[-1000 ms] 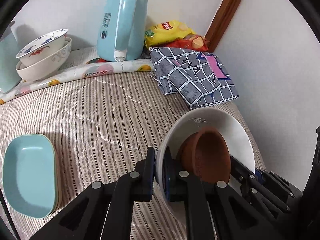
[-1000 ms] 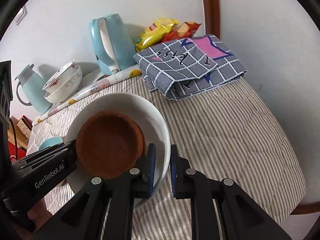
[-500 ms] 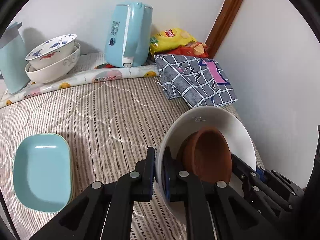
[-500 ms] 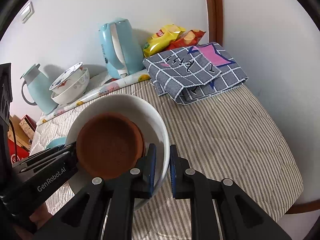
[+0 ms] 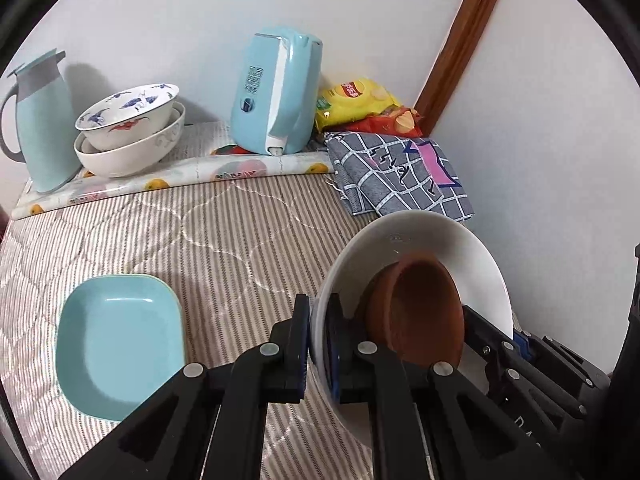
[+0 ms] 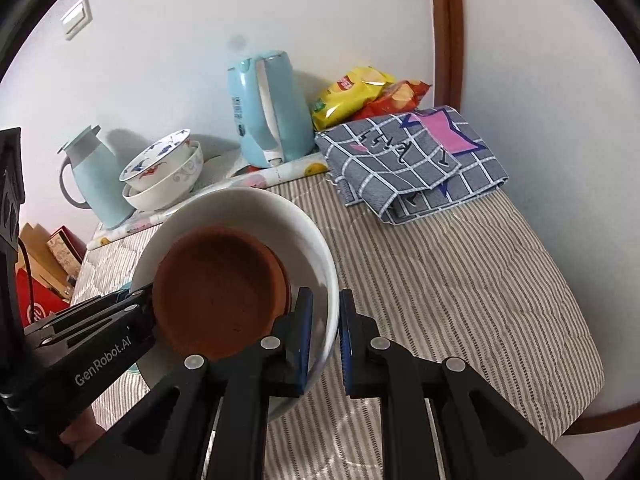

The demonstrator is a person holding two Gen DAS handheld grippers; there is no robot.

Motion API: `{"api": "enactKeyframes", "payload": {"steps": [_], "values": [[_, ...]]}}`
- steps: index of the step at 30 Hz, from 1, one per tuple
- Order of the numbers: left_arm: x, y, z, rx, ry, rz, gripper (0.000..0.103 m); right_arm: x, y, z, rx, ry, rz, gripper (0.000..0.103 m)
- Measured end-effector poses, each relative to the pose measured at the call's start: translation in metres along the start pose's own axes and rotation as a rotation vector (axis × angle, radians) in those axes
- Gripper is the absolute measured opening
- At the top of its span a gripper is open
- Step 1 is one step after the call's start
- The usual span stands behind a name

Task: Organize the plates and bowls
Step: 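Lift the white bowl with both grippers and carry it over the plate stack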

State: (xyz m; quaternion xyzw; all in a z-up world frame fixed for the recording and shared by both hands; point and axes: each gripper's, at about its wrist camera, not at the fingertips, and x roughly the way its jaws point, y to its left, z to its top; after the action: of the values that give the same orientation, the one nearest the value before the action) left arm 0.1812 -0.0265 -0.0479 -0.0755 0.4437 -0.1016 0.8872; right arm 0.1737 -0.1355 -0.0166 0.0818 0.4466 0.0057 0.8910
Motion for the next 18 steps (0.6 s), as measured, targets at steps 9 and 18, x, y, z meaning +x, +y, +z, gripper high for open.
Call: {"api": "enactKeyframes", "payload": {"steps": [9,18], "values": [[-0.016,0.03,-0.001,-0.025,-0.017,0.014,0.008,-0.001,0.029,0.0,-0.032,-0.003,0.02,0.012],[-0.03,0.062,0.004,-0.053,-0.032,0.038,0.008,0.003,0.062,0.0,-0.062,-0.001,0.048,0.012]]}}
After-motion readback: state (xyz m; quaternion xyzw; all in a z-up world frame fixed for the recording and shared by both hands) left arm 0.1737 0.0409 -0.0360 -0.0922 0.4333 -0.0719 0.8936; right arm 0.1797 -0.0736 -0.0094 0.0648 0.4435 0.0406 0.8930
